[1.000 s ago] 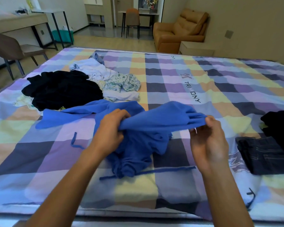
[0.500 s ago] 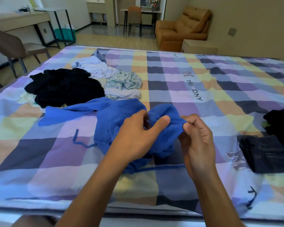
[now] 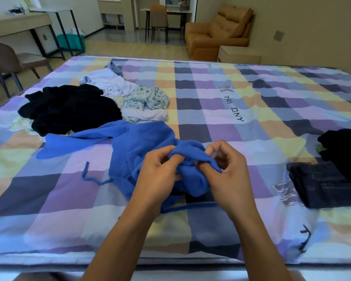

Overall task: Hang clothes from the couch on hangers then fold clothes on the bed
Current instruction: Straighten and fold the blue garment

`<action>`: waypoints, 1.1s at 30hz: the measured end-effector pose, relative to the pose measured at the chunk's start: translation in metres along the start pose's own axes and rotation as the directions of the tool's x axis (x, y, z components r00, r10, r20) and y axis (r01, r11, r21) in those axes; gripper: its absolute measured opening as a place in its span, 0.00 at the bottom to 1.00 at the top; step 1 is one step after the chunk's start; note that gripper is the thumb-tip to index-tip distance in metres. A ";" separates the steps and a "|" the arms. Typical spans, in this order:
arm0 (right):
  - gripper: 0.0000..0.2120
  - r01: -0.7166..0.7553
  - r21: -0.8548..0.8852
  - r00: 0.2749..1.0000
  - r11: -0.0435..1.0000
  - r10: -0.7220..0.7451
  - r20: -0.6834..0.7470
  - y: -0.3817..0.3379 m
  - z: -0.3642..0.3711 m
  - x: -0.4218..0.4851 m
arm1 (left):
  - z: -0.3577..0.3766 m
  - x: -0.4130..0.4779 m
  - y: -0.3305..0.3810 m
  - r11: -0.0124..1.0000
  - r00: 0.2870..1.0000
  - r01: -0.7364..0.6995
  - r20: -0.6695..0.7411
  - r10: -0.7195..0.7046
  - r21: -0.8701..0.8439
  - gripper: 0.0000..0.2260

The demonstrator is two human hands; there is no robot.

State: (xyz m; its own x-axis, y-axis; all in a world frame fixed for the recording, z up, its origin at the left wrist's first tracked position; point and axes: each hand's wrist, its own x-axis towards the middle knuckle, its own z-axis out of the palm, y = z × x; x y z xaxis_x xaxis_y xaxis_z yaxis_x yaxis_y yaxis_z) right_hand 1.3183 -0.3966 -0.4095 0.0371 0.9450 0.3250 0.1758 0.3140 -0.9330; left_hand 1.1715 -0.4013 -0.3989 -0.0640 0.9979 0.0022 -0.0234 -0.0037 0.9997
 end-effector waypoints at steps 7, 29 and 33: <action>0.15 -0.215 0.008 0.976 0.977 0.215 -0.030 0.035 0.004 0.005 | -0.012 0.001 0.001 0.639 0.946 0.323 0.266 -0.188 -0.698 0.27; 0.19 -0.170 0.213 0.985 0.962 0.160 0.062 0.014 -0.006 0.000 | -0.006 -0.005 -0.043 0.974 0.963 -0.173 0.181 0.199 -0.148 0.13; 0.11 0.025 -0.112 0.993 0.993 -0.011 0.120 0.012 -0.015 0.001 | -0.011 0.001 -0.043 0.977 0.957 -0.203 0.197 0.211 -0.057 0.11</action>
State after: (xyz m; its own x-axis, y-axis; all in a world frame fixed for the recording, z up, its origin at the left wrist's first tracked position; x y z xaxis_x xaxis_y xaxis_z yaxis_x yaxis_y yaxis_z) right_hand 1.3352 -0.3935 -0.4176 -0.0834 0.9455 0.3147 0.2854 0.3253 -0.9015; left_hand 1.1615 -0.4013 -0.4422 0.1307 0.9673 0.2175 -0.0670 -0.2103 0.9753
